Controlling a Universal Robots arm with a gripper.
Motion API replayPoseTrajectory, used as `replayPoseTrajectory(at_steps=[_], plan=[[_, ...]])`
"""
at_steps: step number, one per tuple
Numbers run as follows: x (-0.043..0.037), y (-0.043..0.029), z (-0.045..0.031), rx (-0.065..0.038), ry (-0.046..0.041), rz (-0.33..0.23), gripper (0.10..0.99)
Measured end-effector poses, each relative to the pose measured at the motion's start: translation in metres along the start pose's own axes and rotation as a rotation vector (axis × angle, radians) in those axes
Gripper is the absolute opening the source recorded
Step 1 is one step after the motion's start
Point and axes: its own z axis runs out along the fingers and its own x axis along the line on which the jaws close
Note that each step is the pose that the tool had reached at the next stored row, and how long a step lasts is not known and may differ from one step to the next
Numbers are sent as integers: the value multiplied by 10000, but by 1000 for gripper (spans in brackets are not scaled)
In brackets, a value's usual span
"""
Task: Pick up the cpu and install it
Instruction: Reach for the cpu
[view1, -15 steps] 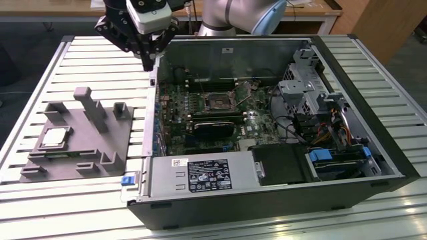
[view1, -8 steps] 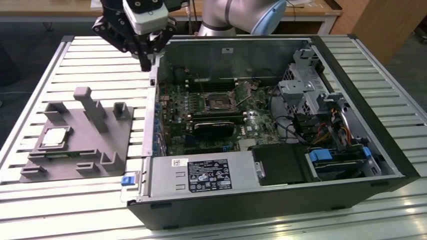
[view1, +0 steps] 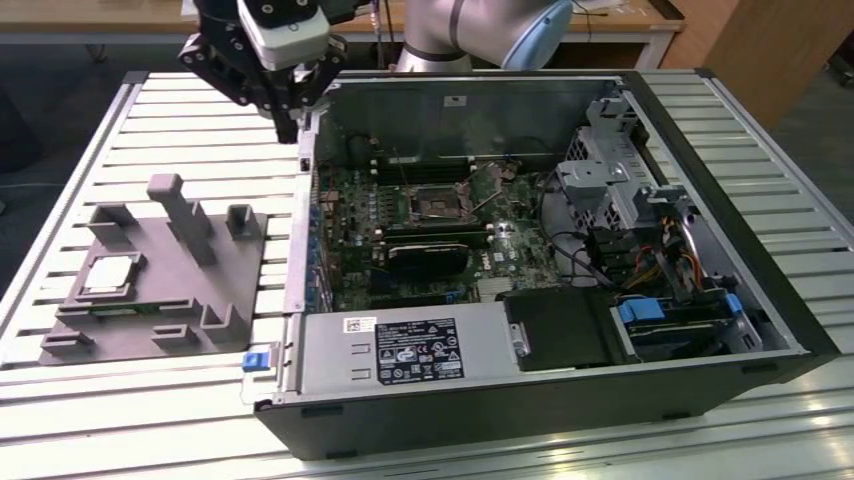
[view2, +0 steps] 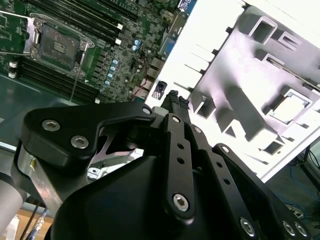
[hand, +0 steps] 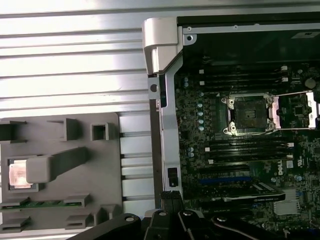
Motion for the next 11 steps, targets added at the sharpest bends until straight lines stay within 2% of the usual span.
replayPoseTrajectory(at_steps=[11], plan=[[58,-5,6,0,1,0,106]])
